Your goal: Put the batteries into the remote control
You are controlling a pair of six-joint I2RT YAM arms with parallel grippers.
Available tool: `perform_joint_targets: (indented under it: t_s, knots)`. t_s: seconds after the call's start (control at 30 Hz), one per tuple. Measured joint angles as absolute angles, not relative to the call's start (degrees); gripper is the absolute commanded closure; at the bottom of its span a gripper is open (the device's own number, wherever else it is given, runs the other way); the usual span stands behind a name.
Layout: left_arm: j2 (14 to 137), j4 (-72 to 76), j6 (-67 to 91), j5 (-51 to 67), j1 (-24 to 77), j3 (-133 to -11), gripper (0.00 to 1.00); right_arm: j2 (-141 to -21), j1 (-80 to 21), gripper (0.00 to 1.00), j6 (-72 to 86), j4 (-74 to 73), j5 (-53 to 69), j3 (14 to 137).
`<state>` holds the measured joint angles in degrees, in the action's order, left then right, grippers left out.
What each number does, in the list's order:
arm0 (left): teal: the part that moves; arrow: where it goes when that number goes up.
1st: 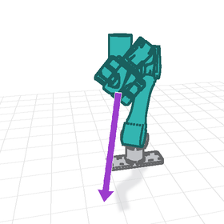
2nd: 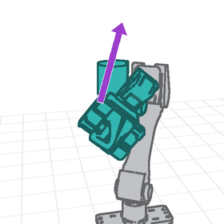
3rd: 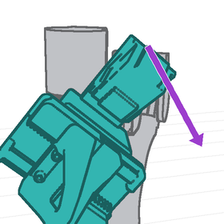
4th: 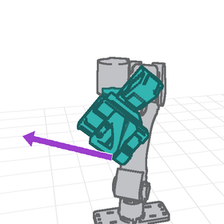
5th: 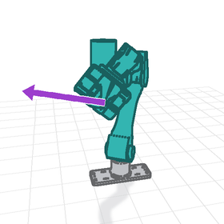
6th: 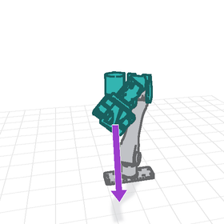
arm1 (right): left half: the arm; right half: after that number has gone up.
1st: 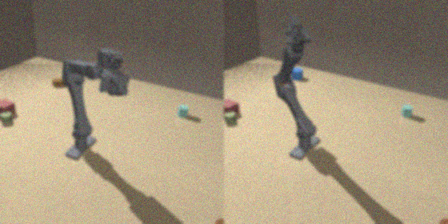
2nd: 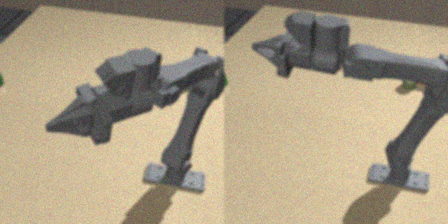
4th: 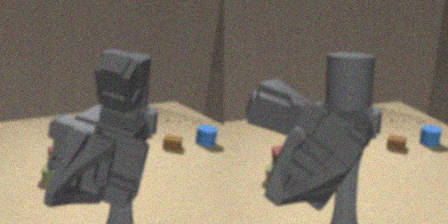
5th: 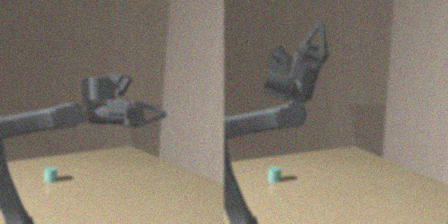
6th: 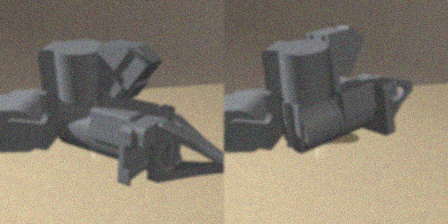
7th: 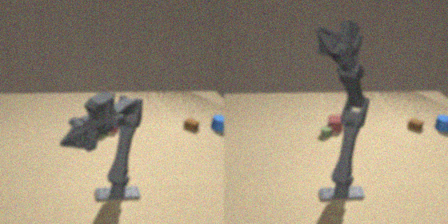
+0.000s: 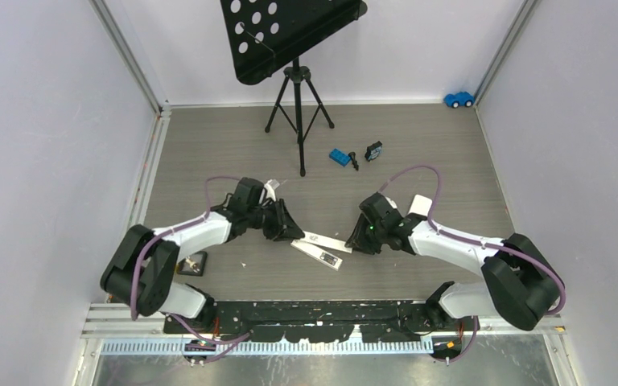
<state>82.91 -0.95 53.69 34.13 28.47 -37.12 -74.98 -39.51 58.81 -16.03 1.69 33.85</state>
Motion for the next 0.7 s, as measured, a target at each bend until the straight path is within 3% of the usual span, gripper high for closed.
perform_joint_targets:
  t_s: [0.37, 0.7]
  knots:
    - [68.58, -6.76, 56.16, 32.12, 30.92, -27.68, 0.78, -71.31, -44.91, 0.69, 58.65, -18.44, 1.43, 33.87]
    - [67.51, -6.96, 56.88, 29.69, 31.18, -24.58, 0.75, -72.03, -47.20, 0.70, 58.70, -18.61, -1.06, 34.87]
